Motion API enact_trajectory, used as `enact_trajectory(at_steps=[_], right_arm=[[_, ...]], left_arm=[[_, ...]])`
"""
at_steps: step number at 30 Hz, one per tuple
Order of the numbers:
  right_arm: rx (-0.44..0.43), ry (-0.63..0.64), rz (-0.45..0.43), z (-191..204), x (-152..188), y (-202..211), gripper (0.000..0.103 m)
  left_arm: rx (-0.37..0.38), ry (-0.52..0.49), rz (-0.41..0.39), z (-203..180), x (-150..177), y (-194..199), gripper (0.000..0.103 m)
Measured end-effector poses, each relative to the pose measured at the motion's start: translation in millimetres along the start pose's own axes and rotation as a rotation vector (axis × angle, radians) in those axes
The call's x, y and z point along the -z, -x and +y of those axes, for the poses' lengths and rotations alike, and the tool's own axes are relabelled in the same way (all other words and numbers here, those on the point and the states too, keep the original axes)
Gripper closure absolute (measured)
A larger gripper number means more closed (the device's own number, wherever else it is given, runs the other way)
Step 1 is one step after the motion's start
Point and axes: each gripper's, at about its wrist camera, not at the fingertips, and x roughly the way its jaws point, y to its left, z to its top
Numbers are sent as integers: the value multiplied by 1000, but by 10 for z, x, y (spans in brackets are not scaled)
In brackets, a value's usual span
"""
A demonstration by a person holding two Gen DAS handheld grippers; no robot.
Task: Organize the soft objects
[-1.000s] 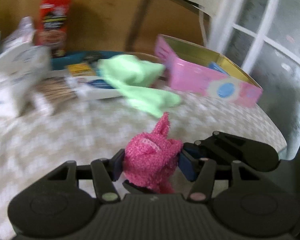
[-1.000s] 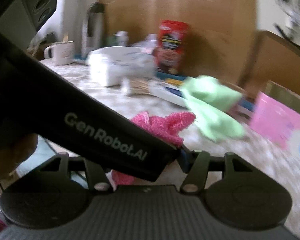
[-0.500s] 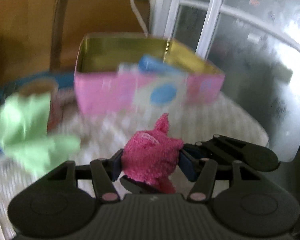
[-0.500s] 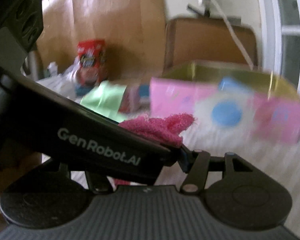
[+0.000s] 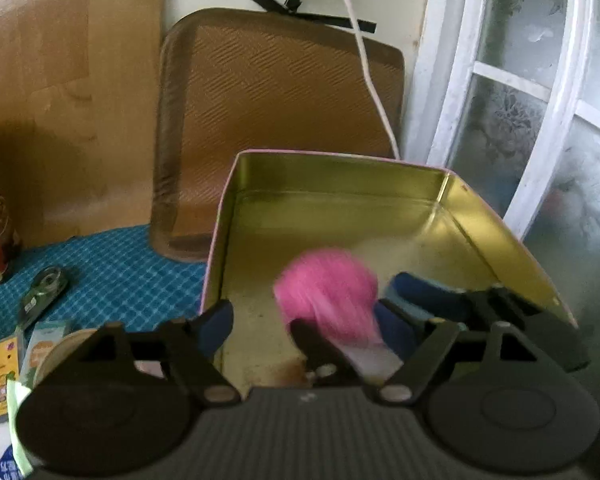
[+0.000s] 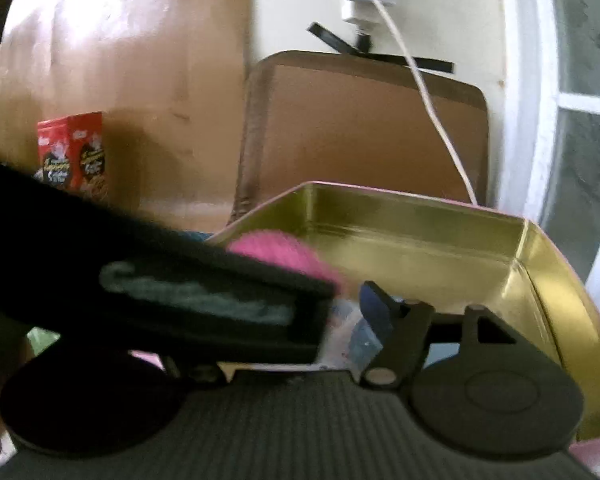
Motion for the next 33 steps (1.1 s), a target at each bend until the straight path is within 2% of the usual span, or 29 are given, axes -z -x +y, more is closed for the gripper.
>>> enact_trajectory(at_steps=[1, 4, 6, 8, 10, 11, 13, 15, 18, 21, 22, 23, 25, 30, 33], right_arm=[[-9, -32, -13, -26, 33, 64, 17], [5, -66, -54, -26, 109, 203, 17], [9, -77, -101, 28, 156, 387, 17], [-38, -85, -147, 122, 207, 593, 23], [-63, -59, -172, 295, 250, 764, 29], [-107, -42, -168, 412, 245, 802, 31], [-205, -12, -111, 618, 251, 761, 37], [-272, 20, -58, 830, 241, 632, 37], [-306, 46, 21, 1087, 188, 374, 37], [-364, -9, 109, 1223, 174, 173, 38], [-372, -13, 136, 1261, 184, 118, 47], [-371, 0, 167, 1296, 203, 65, 70], [-372, 12, 231, 1334, 271, 4, 99], [-346, 4, 166, 1220, 468, 533, 99], [-356, 5, 153, 1129, 686, 970, 99]], left_arm=[[7, -6, -13, 2, 46, 29, 11], [14, -32, -40, 35, 180, 212, 11], [59, -5, -66, 162, 235, 409, 11], [132, 33, -99, 348, 382, 703, 11], [151, 79, -153, 583, 574, 1041, 11], [151, 97, -164, 699, 656, 1163, 11], [129, 143, -172, 976, 845, 1388, 11], [81, 187, -155, 1201, 1005, 1515, 11], [15, 257, -117, 1507, 1220, 1658, 12], [-3, 303, -112, 1682, 1343, 1759, 12], [-1, 309, -110, 1713, 1360, 1772, 12], [1, 309, -109, 1727, 1369, 1782, 12], [9, 304, -105, 1745, 1387, 1797, 12], [67, 304, -87, 1692, 1394, 1761, 12], [139, 307, -52, 1602, 1398, 1684, 12]])
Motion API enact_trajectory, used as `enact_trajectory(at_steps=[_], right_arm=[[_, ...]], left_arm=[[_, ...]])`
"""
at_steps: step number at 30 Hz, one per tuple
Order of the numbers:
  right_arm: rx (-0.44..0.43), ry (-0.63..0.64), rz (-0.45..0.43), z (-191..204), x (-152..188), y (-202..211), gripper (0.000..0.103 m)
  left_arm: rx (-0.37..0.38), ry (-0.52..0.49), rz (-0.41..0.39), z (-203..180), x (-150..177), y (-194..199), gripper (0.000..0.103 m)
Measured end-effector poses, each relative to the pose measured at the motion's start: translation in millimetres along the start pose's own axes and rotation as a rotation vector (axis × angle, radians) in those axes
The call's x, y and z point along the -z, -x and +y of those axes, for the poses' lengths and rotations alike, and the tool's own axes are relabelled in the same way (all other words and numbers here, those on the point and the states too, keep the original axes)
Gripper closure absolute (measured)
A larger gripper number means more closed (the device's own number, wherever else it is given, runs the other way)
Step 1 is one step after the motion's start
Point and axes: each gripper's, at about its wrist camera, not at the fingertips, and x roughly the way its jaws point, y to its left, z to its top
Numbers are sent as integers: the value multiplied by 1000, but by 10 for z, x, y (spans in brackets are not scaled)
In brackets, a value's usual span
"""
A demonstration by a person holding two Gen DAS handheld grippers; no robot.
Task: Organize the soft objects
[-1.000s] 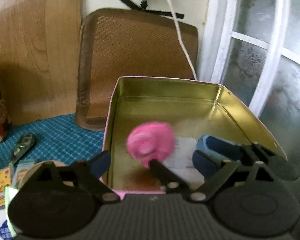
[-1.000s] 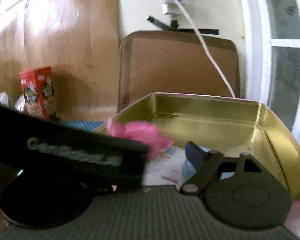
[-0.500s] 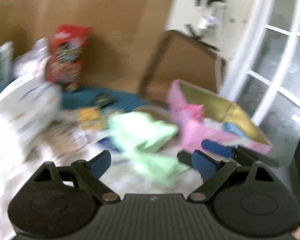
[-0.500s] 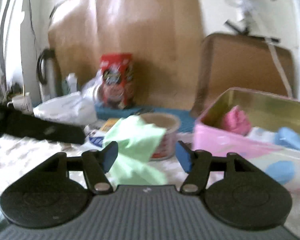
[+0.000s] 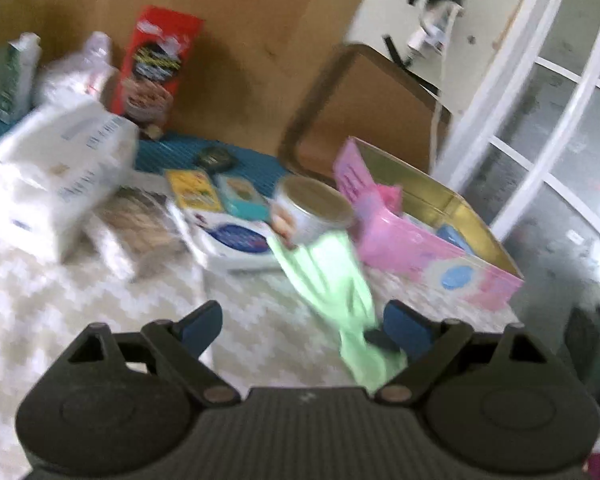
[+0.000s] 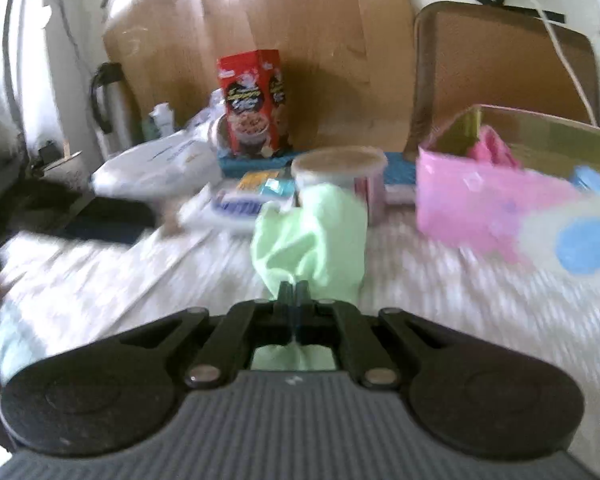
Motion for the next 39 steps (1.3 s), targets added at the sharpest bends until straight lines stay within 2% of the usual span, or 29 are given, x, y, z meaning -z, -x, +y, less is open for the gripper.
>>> enact_trajectory(at_steps=[4, 7, 9, 10, 11, 14, 16, 17, 18, 19, 22, 25, 30, 34, 36, 39], right_arm=[[-80, -34, 7, 75, 370, 430, 99], [-33, -62, -33, 63, 453, 565, 91], [-26, -66, -39, 51, 458, 572, 70], [-25, -61, -44, 52, 471, 584, 49], [-22, -50, -53, 70, 486, 585, 41], [-36, -13, -31, 137, 555, 510, 40], [-16, 44, -46, 212, 604, 469, 43], [13, 78, -54, 238, 625, 473, 65], [47, 95, -57, 244, 623, 457, 78], [70, 90, -60, 213, 612, 454, 92], [84, -20, -77, -40, 590, 498, 94], [150, -59, -99, -226, 636, 598, 94], [265, -112, -140, -553, 713, 774, 94], [321, -169, -170, -812, 730, 859, 94], [344, -162, -210, -881, 655, 931, 94], [385, -115, -296, -1015, 418, 1057, 94]], left_arm=[[32, -70, 67, -235, 95, -198, 22], [42, -132, 122, -426, 187, -359, 29], [55, -149, 153, -511, 238, -424, 33], [58, -159, 167, -551, 264, -447, 35], [59, -173, 180, -594, 286, -462, 37], [51, -205, 208, -670, 332, -496, 42], [47, -212, 249, -699, 365, -570, 47], [39, -231, 237, -739, 384, -577, 54], [40, -247, 246, -779, 391, -605, 56], [45, -260, 251, -829, 389, -637, 67], [117, -248, 300, -956, 338, -781, 80], [162, -242, 333, -1150, 315, -995, 81], [196, -327, 359, -1633, 334, -1323, 81], [215, -377, 373, -1960, 351, -1507, 81], [242, -401, 354, -2124, 266, -1520, 81], [281, -440, 285, -2367, 4, -1474, 81]])
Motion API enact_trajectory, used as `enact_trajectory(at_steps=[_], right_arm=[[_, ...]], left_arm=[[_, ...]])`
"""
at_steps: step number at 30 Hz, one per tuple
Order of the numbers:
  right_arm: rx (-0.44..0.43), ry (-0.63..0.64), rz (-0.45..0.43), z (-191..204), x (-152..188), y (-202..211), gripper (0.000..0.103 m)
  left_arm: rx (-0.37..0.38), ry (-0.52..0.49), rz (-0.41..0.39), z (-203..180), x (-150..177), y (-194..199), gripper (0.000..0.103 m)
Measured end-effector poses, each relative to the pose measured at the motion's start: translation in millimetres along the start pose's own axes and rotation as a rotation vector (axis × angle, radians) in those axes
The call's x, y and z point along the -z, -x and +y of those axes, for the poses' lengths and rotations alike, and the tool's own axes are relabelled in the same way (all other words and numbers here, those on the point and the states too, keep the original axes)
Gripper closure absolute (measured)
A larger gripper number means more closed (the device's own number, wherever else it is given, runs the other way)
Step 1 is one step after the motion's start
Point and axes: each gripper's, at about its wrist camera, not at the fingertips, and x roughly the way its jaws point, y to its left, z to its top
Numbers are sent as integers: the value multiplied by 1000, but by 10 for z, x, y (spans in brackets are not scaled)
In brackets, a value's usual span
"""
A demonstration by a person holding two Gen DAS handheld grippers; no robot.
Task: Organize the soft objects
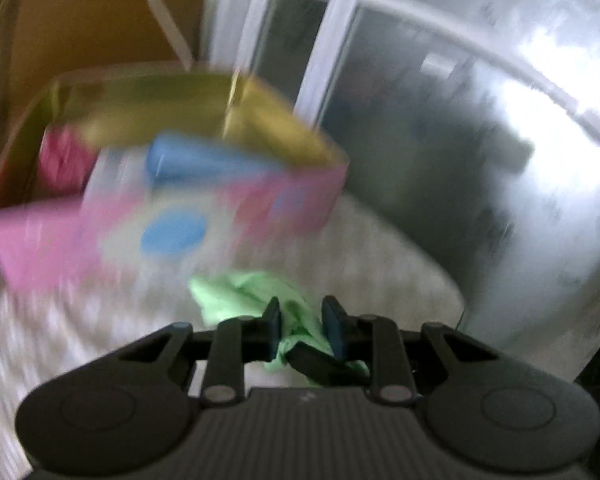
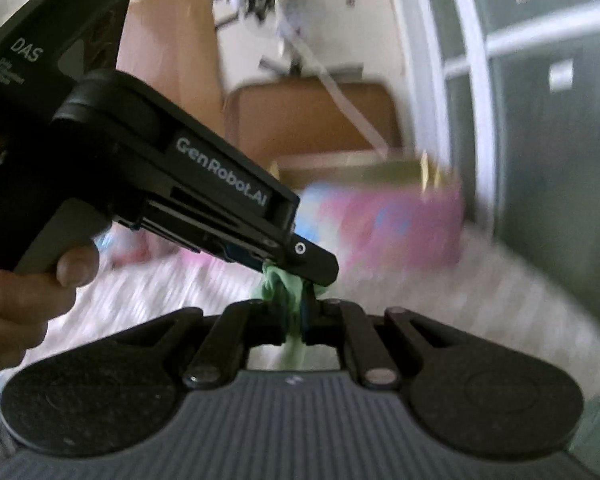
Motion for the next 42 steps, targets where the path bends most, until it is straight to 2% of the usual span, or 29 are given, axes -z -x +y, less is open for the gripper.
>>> enact_trajectory(at_steps=[4, 7, 9, 11, 12, 13, 14, 15, 18, 19, 22, 25, 27, 29, 30, 32, 35, 37, 38, 40, 42], right_arm=[[44, 18, -120, -191, -393, -219, 94], [65, 0, -150, -315, -579, -508, 94], [82, -7, -129, -363, -628, -759, 94], [99, -7, -77, -416, -619, -997, 90], [113, 3, -41, -421, -600, -1134, 87], [136, 11, -8, -432, -579, -1260, 75], [167, 11, 11, -465, -555, -1315, 58], [185, -2, 12, -477, -541, -1315, 53], [151, -92, -51, -502, -476, -1055, 47], [157, -97, -74, -471, -445, -961, 45], [173, -97, -132, -295, -326, -647, 45], [124, -112, -133, -81, -225, -411, 45], [50, -108, -104, 94, -216, -369, 45], [-68, -95, -39, 292, -222, -403, 45], [-154, -89, 10, 415, -238, -466, 45], [-317, -81, 90, 707, -251, -605, 45], [-455, -84, 182, 1123, -293, -893, 46], [-473, -81, 227, 1359, -324, -1142, 46], [-451, -76, 255, 1445, -342, -1282, 46], [-435, -101, 286, 1509, -362, -1425, 46], [-436, -113, 287, 1528, -328, -1363, 46]], left_arm=[[-6, -30, -111, -70, -501, 45, 80], [-54, -32, -176, -22, -772, -110, 79], [-102, -27, -186, 69, -858, -267, 75], [-168, -2, -171, 187, -913, -473, 58], [-207, 14, -161, 248, -918, -571, 55], [-240, 25, -151, 290, -920, -637, 53], [-267, 36, -139, 351, -887, -665, 52], [-274, 52, -136, 396, -851, -643, 51], [-221, 56, -200, 423, -664, -360, 38], [-222, 46, -226, 416, -585, -251, 30], [-231, 16, -275, 420, -320, 70, 28], [-235, 17, -303, 526, 61, 475, 28], [-256, 30, -309, 638, 350, 736, 28], [-311, 70, -299, 856, 703, 1009, 28], [-344, 100, -289, 967, 842, 1120, 28], [-417, 198, -266, 1251, 1108, 1375, 28], [-453, 404, -293, 1718, 1344, 1722, 31], [-429, 527, -309, 2003, 1428, 1875, 35], [-413, 560, -316, 2087, 1450, 1918, 36], [-402, 584, -326, 2162, 1472, 1956, 36], [-395, 572, -324, 2178, 1497, 1963, 36]])
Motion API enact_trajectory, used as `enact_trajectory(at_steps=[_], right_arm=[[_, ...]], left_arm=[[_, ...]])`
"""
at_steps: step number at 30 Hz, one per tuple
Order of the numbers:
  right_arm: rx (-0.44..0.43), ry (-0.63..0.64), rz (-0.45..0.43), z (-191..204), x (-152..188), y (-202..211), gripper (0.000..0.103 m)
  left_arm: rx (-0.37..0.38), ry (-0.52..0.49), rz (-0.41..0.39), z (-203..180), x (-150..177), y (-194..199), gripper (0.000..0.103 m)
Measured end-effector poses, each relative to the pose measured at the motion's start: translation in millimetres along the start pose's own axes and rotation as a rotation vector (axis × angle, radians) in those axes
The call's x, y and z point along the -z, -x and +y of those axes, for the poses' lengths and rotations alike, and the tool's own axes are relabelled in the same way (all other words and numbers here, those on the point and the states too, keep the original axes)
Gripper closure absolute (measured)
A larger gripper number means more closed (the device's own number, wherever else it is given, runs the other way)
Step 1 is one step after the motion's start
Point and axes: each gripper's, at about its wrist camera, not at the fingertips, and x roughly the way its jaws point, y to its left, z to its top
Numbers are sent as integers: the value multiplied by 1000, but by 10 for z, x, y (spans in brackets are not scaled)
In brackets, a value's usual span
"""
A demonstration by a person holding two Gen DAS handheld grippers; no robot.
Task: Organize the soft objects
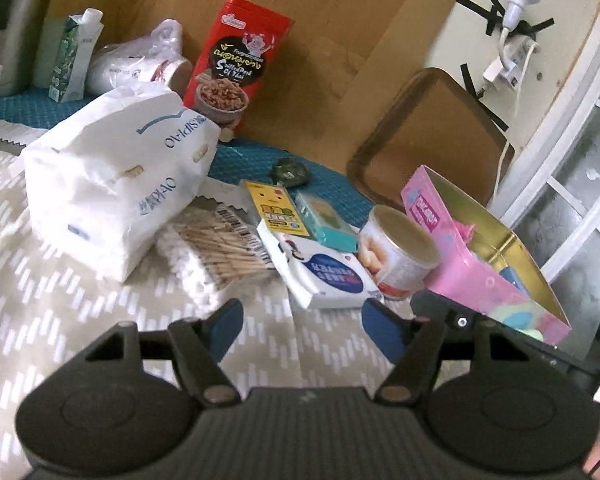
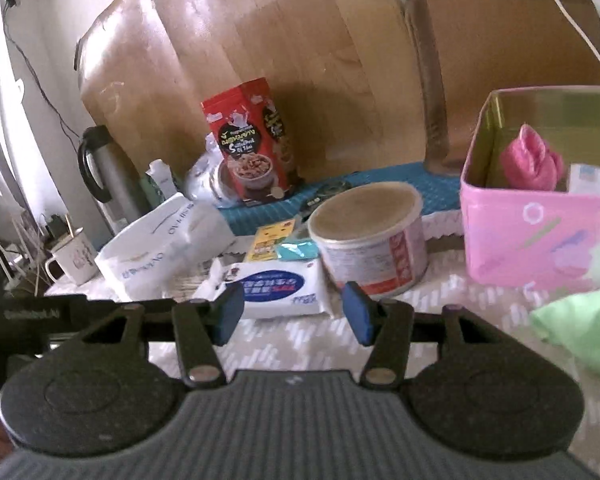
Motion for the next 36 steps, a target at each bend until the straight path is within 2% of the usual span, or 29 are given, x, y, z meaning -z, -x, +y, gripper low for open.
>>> enact_trajectory(at_steps=[4, 7, 9, 10, 12, 14, 16, 18, 20, 21, 22, 24, 27, 30, 32, 34, 36], right_arm=[[100, 55, -87, -60, 202, 493, 46], [297, 91, -129, -301, 279, 836, 45], [401, 116, -140, -478, 294, 983, 37], [440, 135, -135, -556, 305, 1023, 30], [518, 204, -112, -663, 321, 1049, 29], [554, 263, -74, -771, 337, 1030, 20], [575, 259, -21, -942, 324, 945, 20], [553, 226, 20, -1113, 322, 897, 26], [473, 166, 17, -1204, 281, 951, 65], [461, 162, 10, -1214, 287, 970, 74], [454, 168, 3, -1207, 308, 991, 92], [424, 172, -12, -1165, 357, 1024, 95], [318, 146, -44, -1055, 440, 1130, 95], [252, 156, -89, -898, 504, 1205, 95], [246, 148, -110, -861, 516, 1237, 95], [224, 124, -135, -871, 514, 1283, 95], [220, 126, -165, -843, 476, 1298, 95]], left_arm=[[54, -26, 28, -25, 103, -50, 36], [102, -59, 59, -187, 160, -128, 36], [138, -81, 86, -349, 196, -204, 36], [153, -96, 100, -433, 211, -249, 36], [167, -137, 128, -642, 237, -354, 36], [193, -187, 152, -884, 281, -454, 36], [215, -230, 176, -1139, 319, -558, 36], [232, -263, 200, -1364, 345, -665, 35], [236, -288, 224, -1547, 382, -771, 34], [234, -299, 240, -1645, 400, -836, 34], [235, -303, 254, -1715, 405, -893, 34], [245, -297, 284, -1811, 404, -996, 34], [262, -267, 317, -1915, 391, -1107, 34], [284, -263, 321, -1990, 392, -1129, 40], [323, -263, 314, -2025, 366, -1097, 62], [366, -261, 320, -2051, 325, -1054, 77], [379, -280, 297, -2107, 303, -982, 79]])
